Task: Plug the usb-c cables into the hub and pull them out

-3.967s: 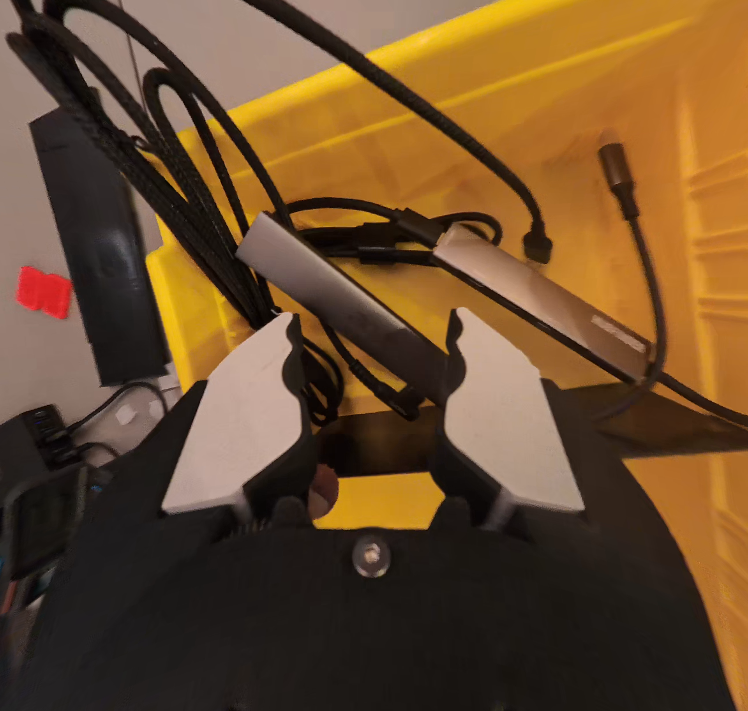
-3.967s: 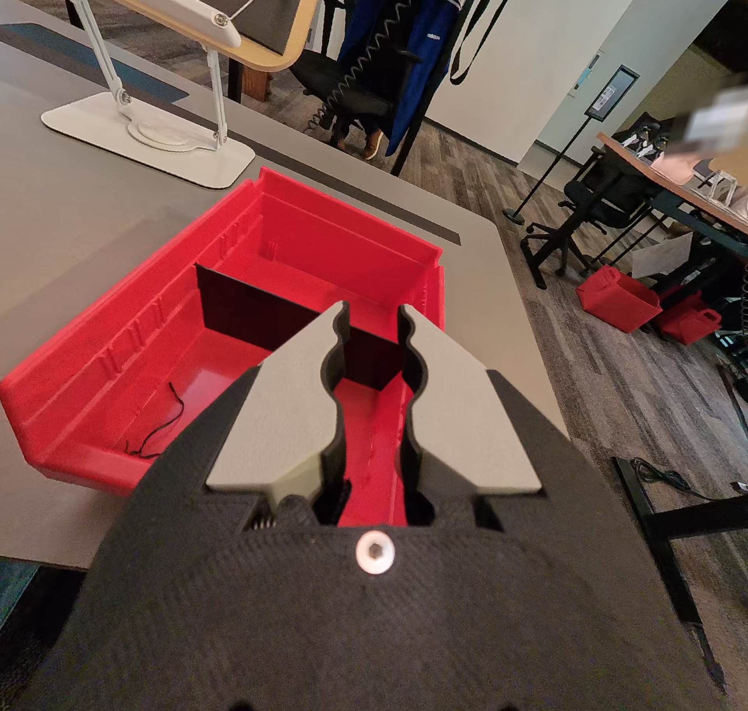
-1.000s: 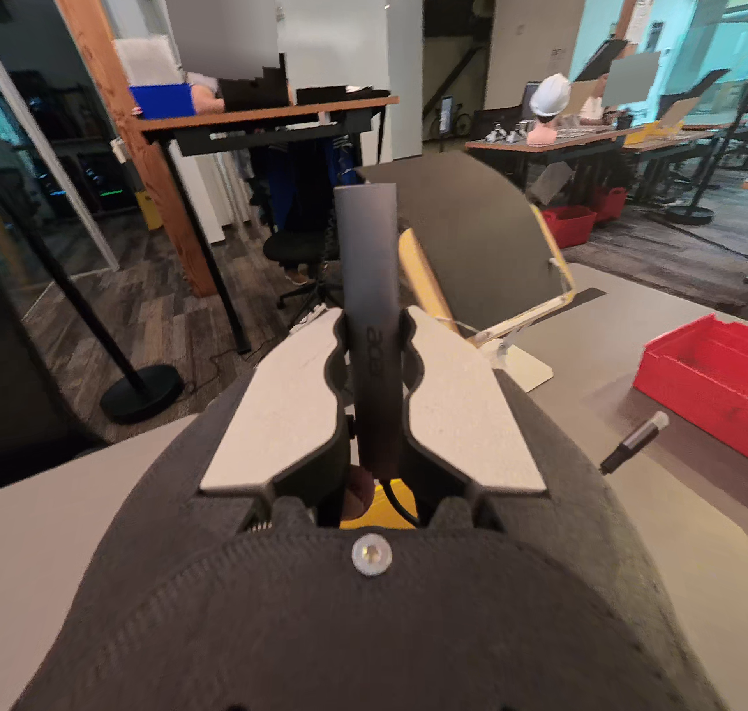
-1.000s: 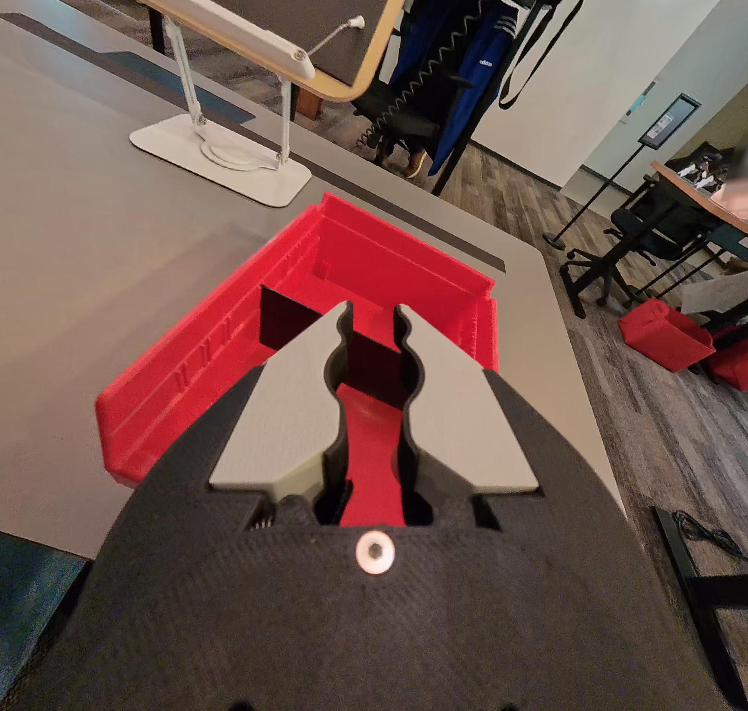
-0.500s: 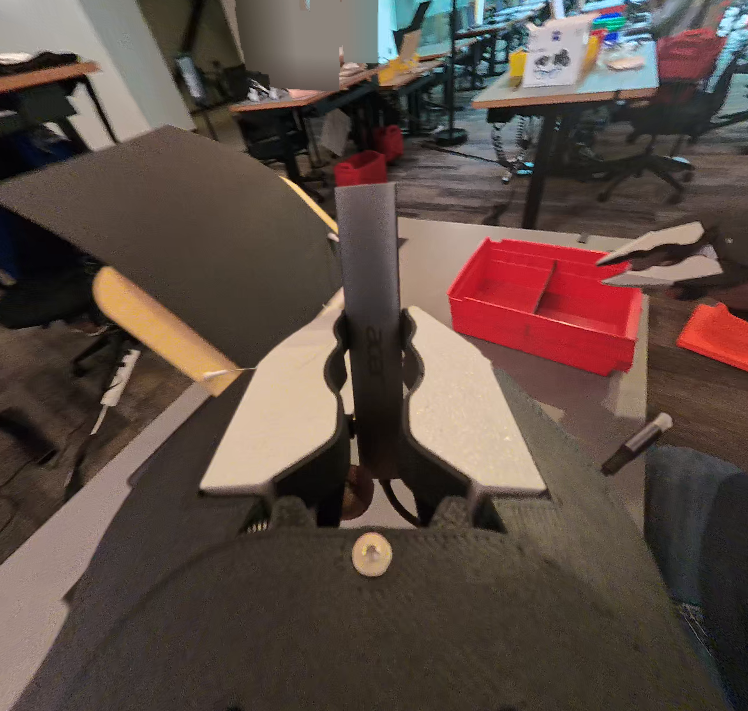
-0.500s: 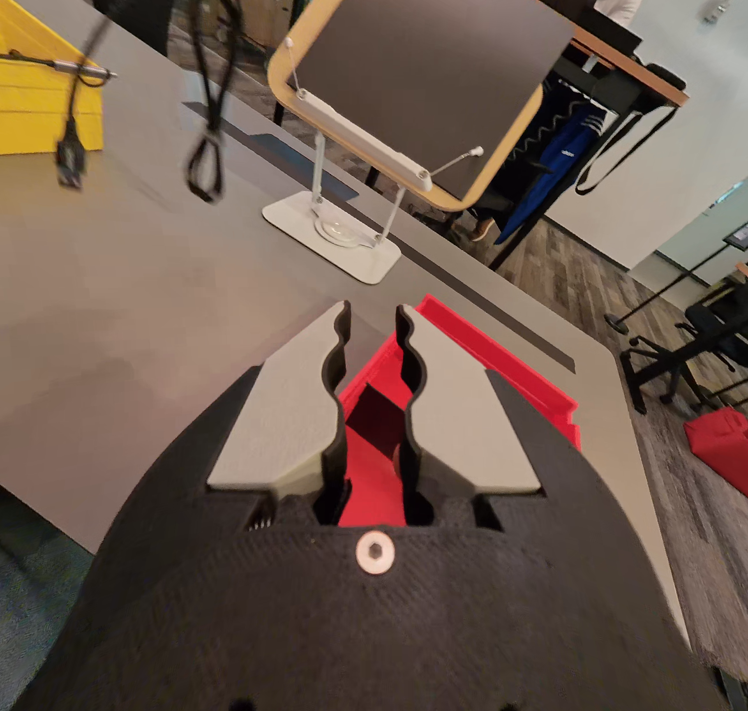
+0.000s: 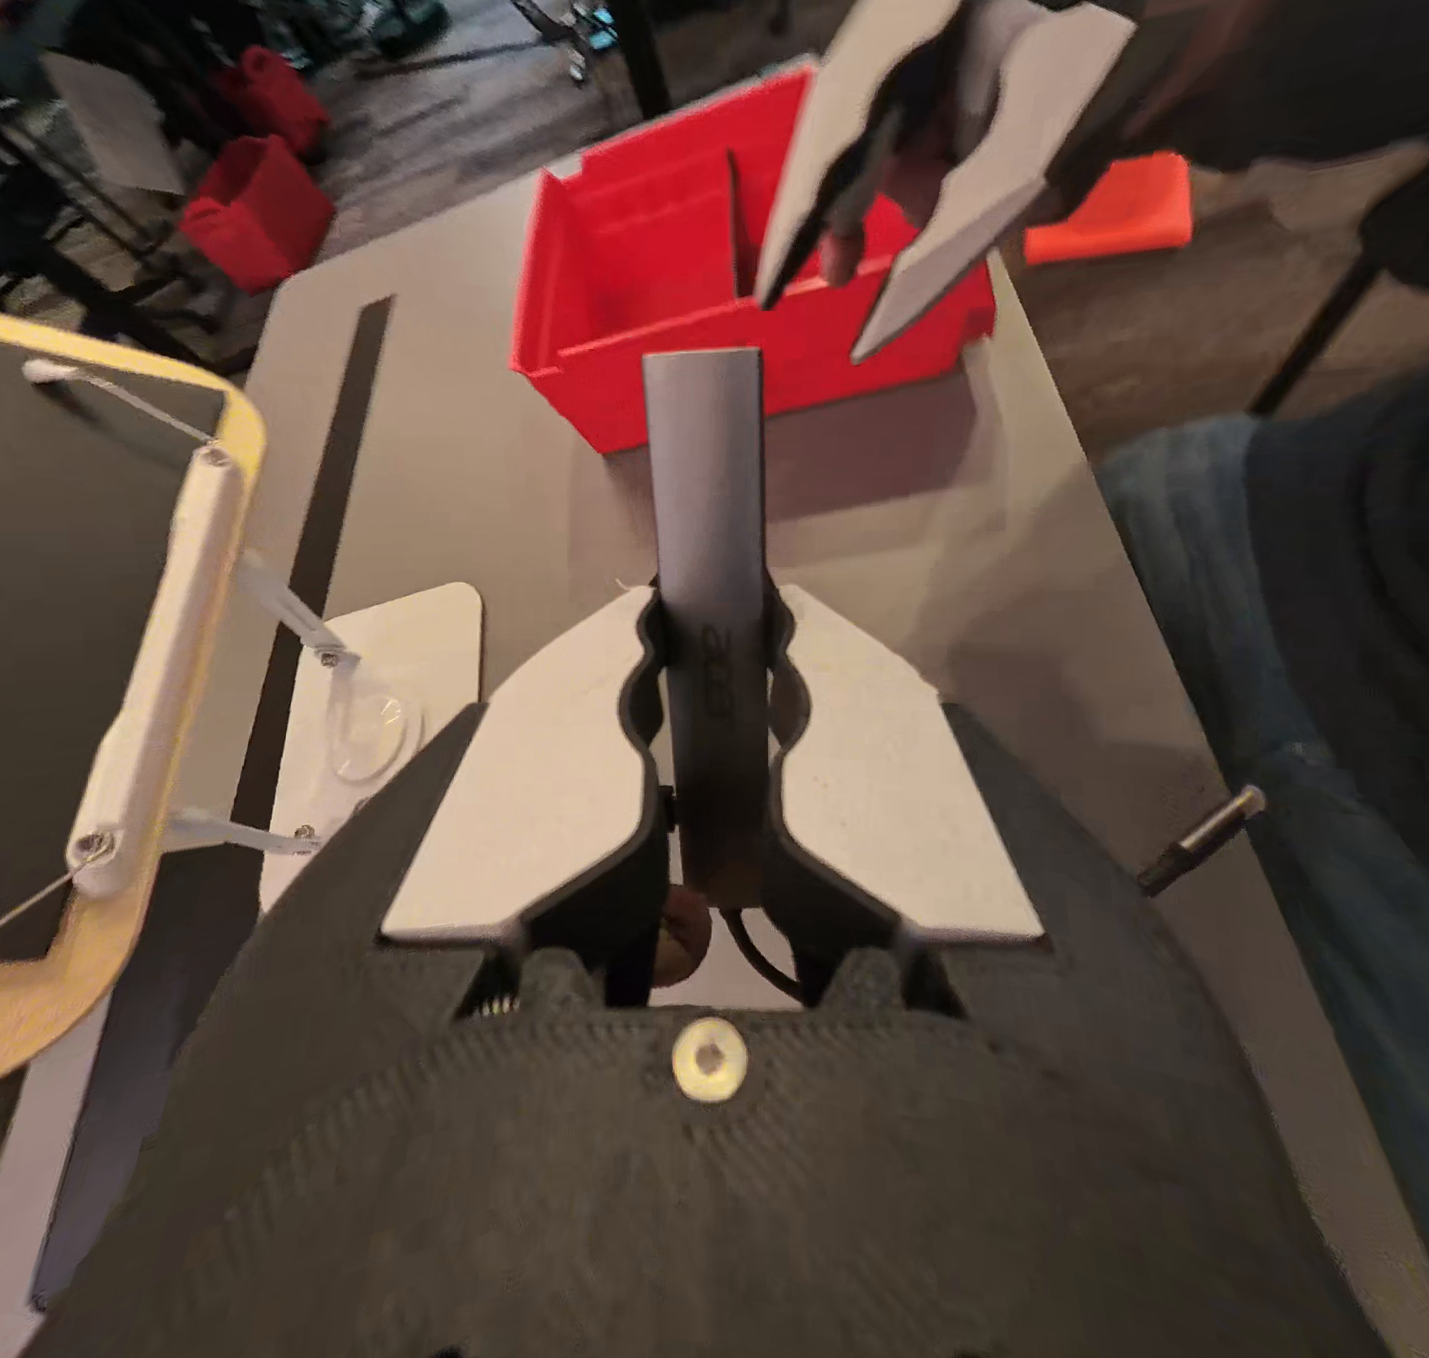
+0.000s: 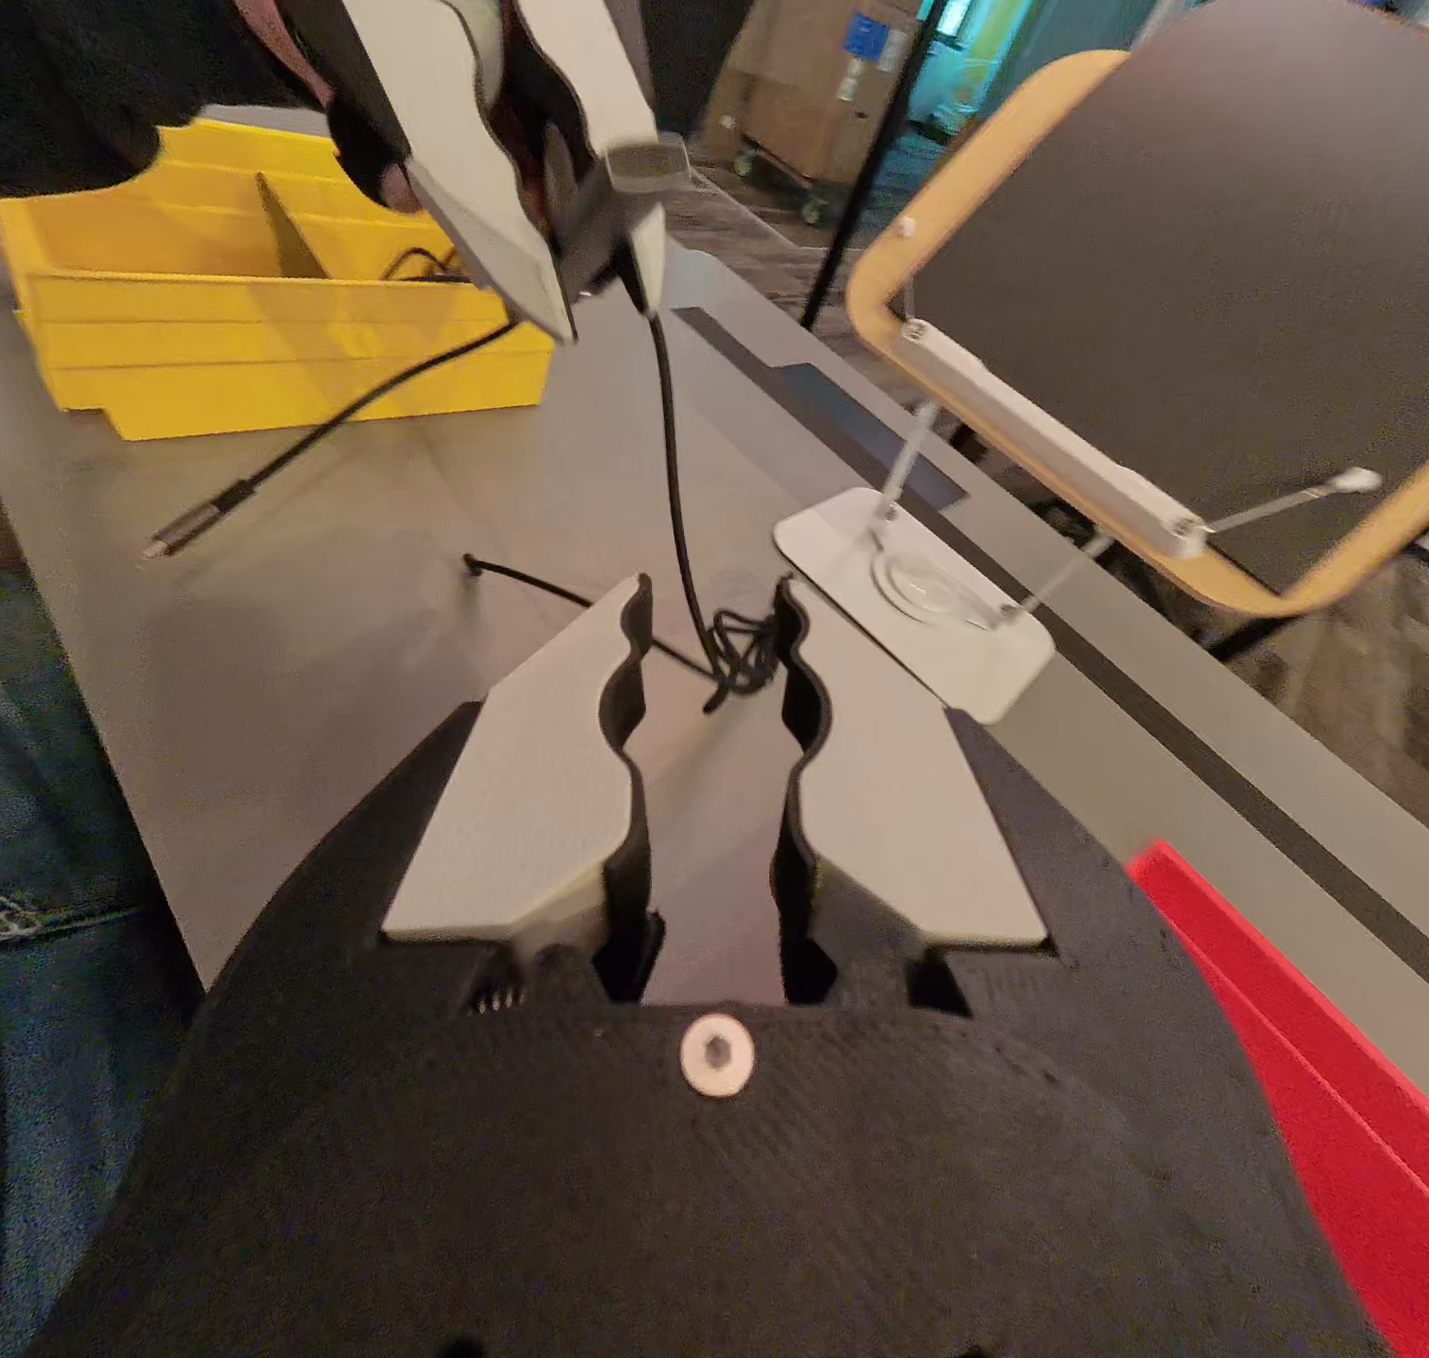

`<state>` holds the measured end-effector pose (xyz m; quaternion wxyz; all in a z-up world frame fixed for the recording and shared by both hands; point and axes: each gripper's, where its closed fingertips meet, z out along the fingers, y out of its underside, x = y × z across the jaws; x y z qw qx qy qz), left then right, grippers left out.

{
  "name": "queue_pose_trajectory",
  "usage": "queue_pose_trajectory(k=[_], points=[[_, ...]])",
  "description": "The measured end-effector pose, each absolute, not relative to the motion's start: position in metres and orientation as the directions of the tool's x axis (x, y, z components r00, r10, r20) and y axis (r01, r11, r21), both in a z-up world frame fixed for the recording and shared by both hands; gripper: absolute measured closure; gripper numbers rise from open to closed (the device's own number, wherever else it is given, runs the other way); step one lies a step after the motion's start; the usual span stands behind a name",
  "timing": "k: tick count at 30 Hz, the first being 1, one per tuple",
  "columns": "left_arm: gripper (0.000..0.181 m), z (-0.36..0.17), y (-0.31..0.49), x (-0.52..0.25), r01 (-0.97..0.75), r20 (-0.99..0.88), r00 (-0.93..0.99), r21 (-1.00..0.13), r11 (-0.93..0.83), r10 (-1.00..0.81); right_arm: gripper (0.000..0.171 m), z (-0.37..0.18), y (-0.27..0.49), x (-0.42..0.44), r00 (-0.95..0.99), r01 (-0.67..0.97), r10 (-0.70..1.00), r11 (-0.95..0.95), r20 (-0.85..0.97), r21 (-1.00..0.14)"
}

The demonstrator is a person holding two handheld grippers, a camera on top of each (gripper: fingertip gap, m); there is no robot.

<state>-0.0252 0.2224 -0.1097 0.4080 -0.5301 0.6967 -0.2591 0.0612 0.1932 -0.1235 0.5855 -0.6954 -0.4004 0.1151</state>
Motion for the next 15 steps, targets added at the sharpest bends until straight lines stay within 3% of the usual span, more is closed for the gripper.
queue_pose_trajectory(k=[7,11,14,15], points=[[0.157,-0.142,0.192,-0.027,-0.586,-0.410,-0.319,-0.623,0.518,-0.855,0.142,-0.154,0.201,-0.002,0.448,0.455,0.851,0.045,0.273,-0.889],[0.157,-0.146,0.176,-0.028,-0.565,-0.421,-0.383,-0.598,0.569,-0.822,0.139,-0.184,0.208,-0.025,0.367,0.526,0.881,0.070,0.300,-0.848],[0.158,-0.148,0.167,-0.026,-0.548,-0.426,-0.412,-0.590,0.593,-0.806,0.171,-0.186,0.209,-0.043,0.363,0.478,0.889,0.080,0.279,-0.875],[0.158,-0.149,0.166,-0.026,-0.549,-0.432,-0.414,-0.584,0.598,-0.801,0.171,-0.186,0.210,-0.046,0.369,0.456,0.894,0.064,0.255,-0.887]])
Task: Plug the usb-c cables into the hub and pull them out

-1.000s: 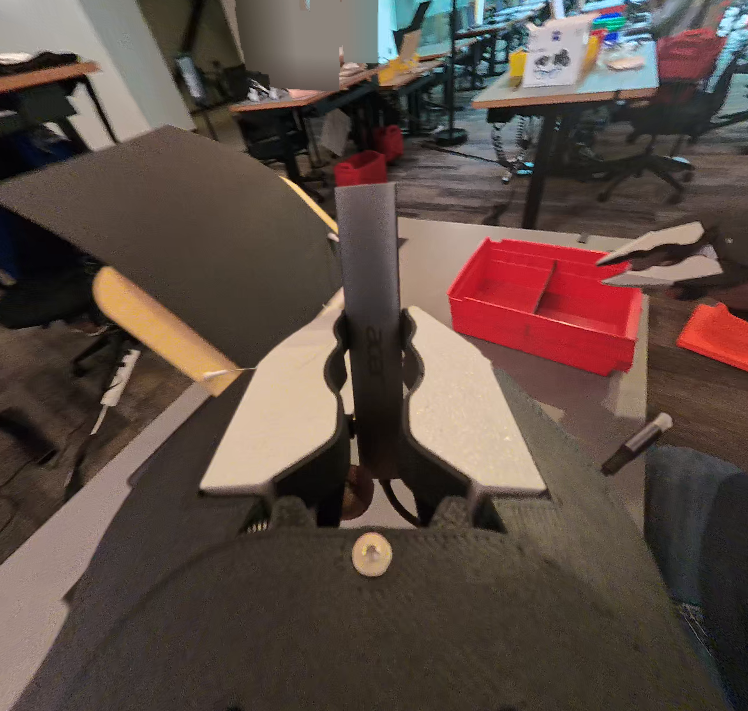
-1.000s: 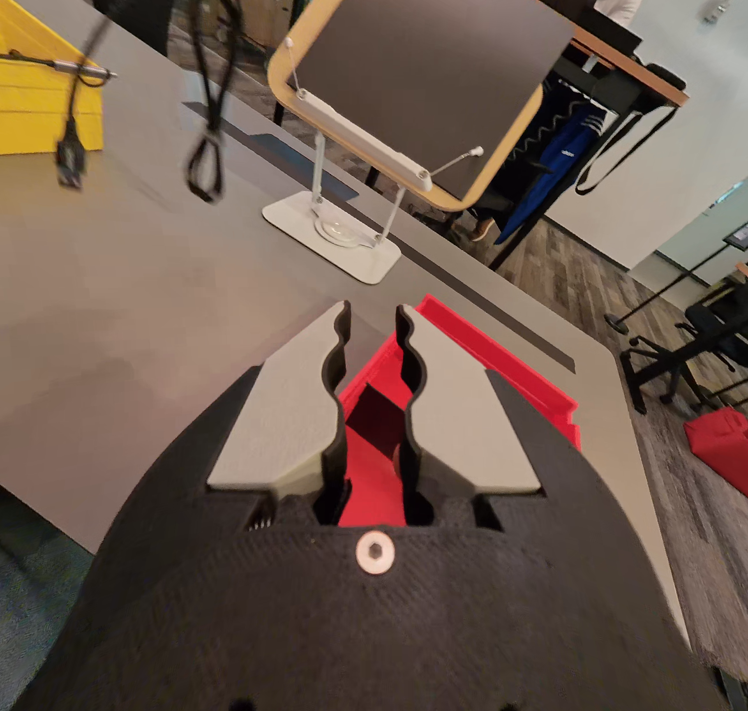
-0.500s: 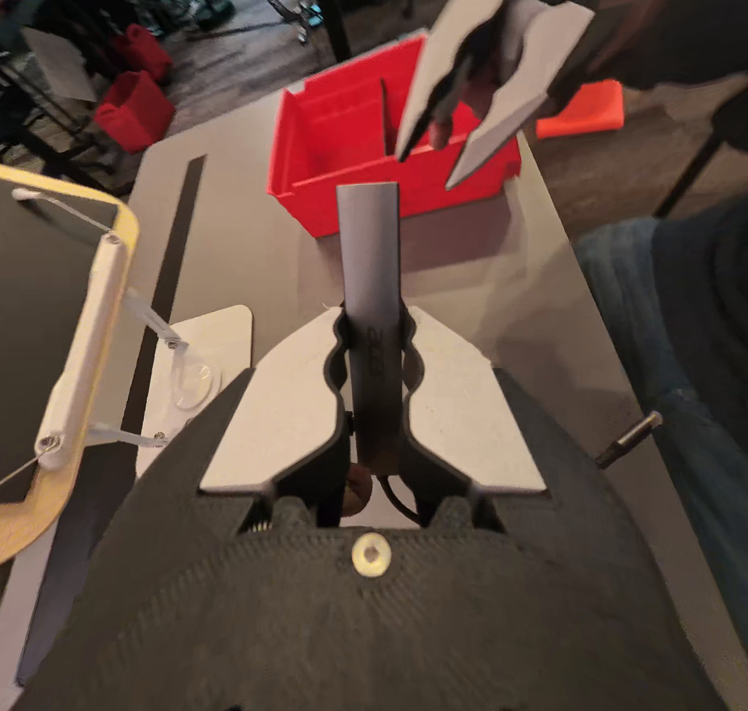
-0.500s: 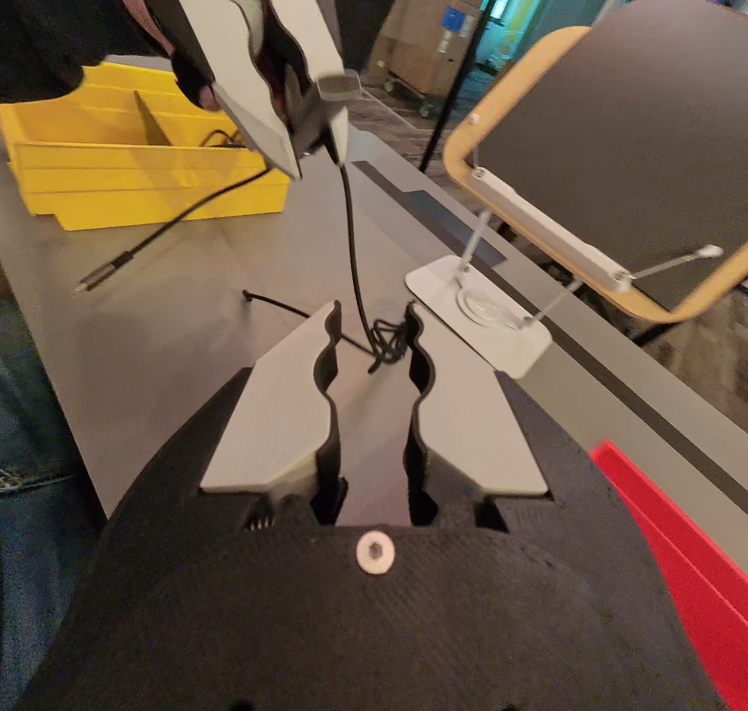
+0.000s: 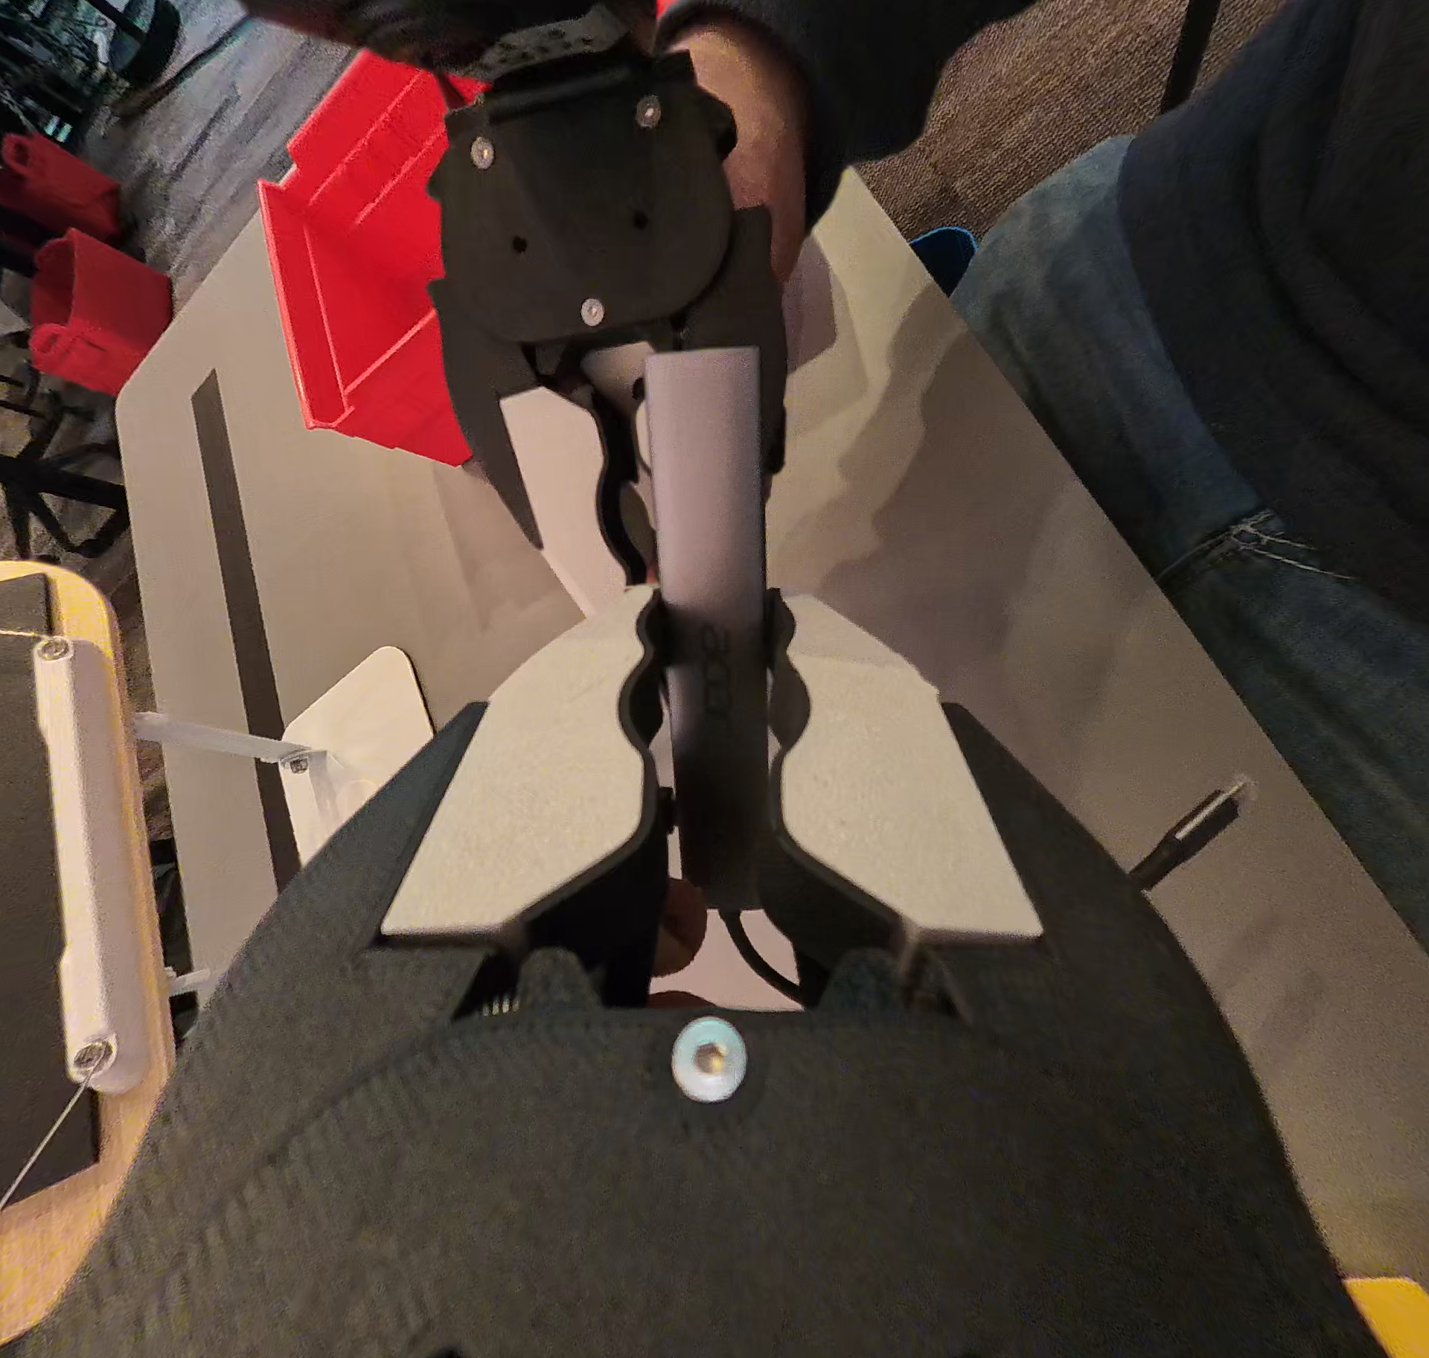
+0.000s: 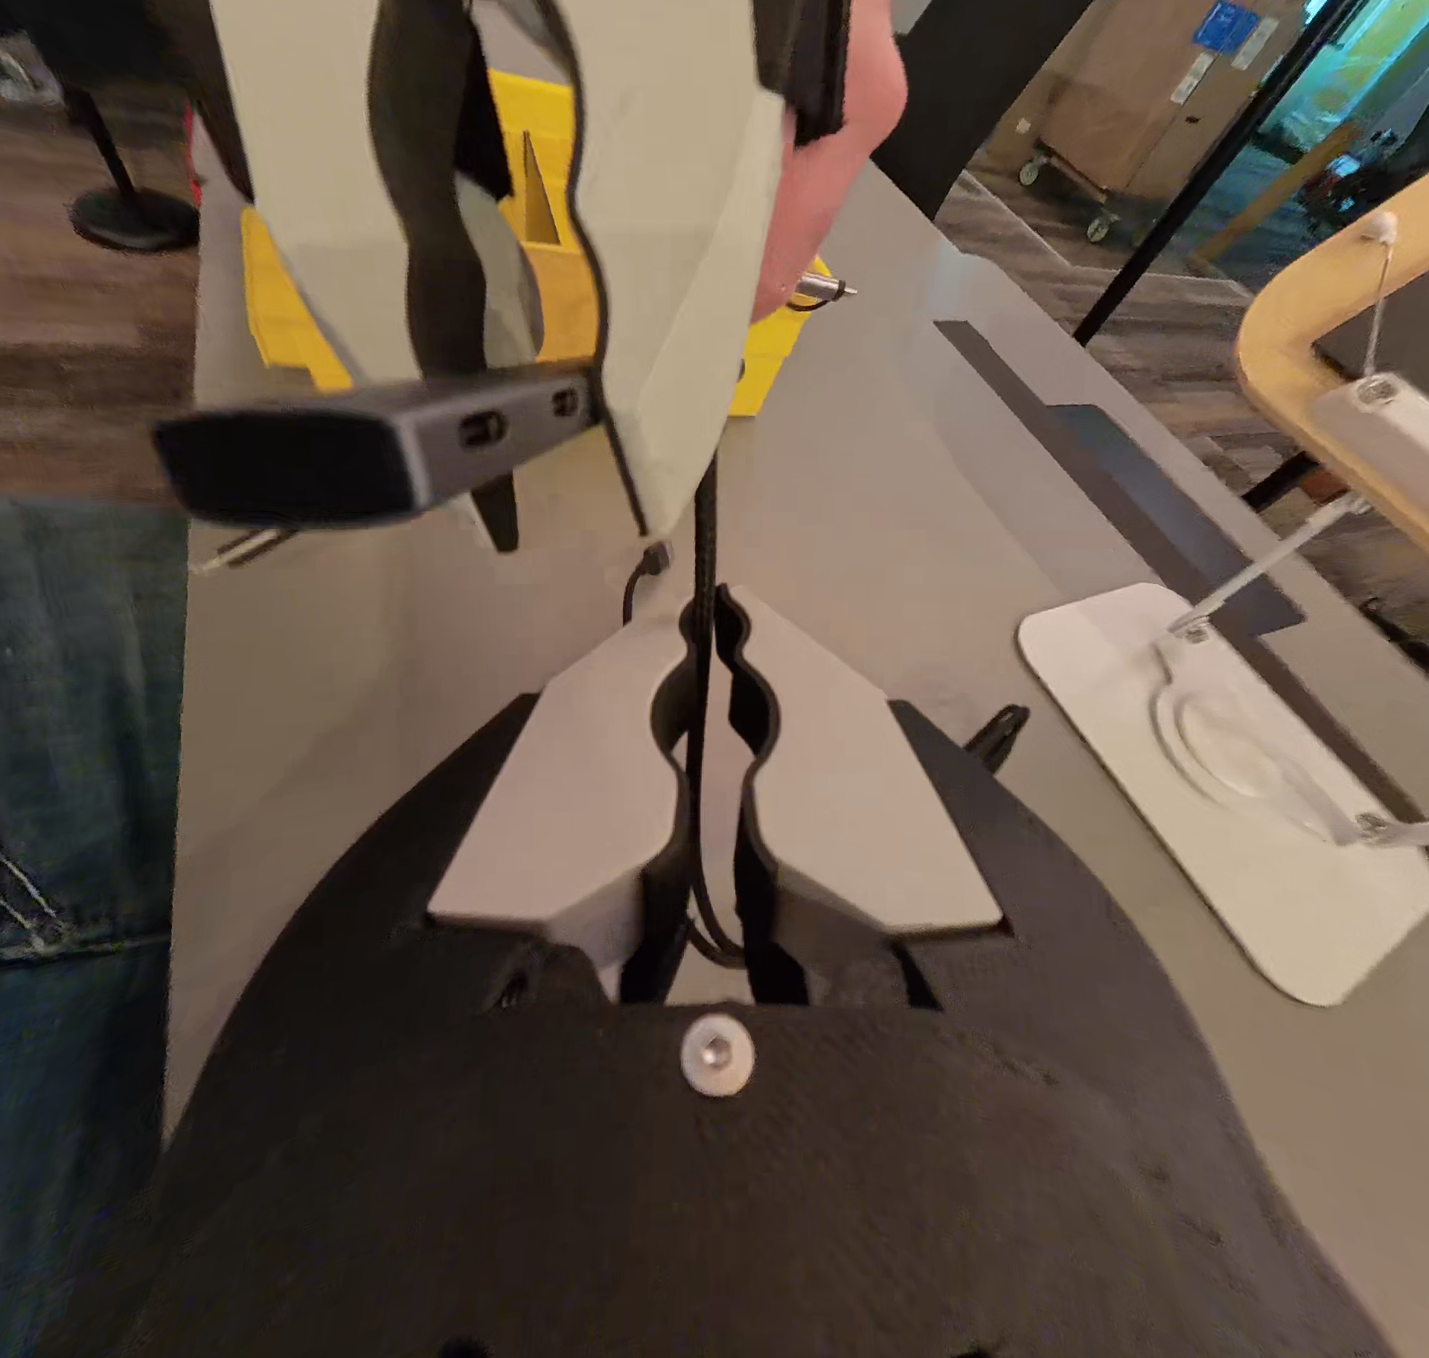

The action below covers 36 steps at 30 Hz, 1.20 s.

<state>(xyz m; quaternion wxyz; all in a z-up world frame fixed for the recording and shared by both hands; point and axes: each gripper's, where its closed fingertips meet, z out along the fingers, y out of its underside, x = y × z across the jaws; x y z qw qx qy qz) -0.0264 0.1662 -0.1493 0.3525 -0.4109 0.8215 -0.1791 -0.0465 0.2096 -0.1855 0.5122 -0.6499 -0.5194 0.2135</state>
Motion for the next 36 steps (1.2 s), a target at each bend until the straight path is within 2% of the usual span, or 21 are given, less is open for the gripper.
queue_pose_trajectory(k=[8,14,18,22,27,30,36], points=[[0.157,-0.163,0.196,-0.037,-0.608,-0.511,-0.237,-0.585,0.537,-0.826,0.171,-0.194,0.228,-0.043,0.531,0.361,0.843,-0.139,0.081,-0.922],[0.138,-0.166,0.216,-0.057,-0.679,-0.561,0.011,-0.612,0.406,-0.828,0.171,-0.203,0.238,-0.034,0.617,0.261,0.785,-0.264,-0.050,-0.928],[0.123,-0.190,0.233,-0.070,-0.804,-0.713,0.092,-0.465,0.370,-0.695,0.171,-0.201,0.237,-0.036,0.617,0.208,0.780,-0.294,-0.108,-0.933],[0.121,-0.200,0.247,-0.067,-0.853,-0.821,0.137,-0.382,0.356,-0.554,0.171,-0.198,0.232,-0.039,0.601,0.176,0.784,-0.317,-0.153,-0.932],[0.139,-0.196,0.258,-0.058,-0.869,-0.876,0.199,-0.365,0.335,-0.439,0.171,-0.197,0.225,-0.043,0.595,0.175,0.787,-0.324,-0.162,-0.930],[0.169,-0.192,0.260,-0.055,-0.870,-0.905,0.195,-0.338,0.360,-0.377,0.171,-0.195,0.220,-0.046,0.589,0.157,0.789,-0.326,-0.177,-0.932],[0.170,-0.186,0.257,-0.055,-0.861,-0.933,0.143,-0.282,0.423,-0.332,0.171,-0.195,0.210,-0.049,0.536,0.167,0.824,-0.318,-0.185,-0.933]])
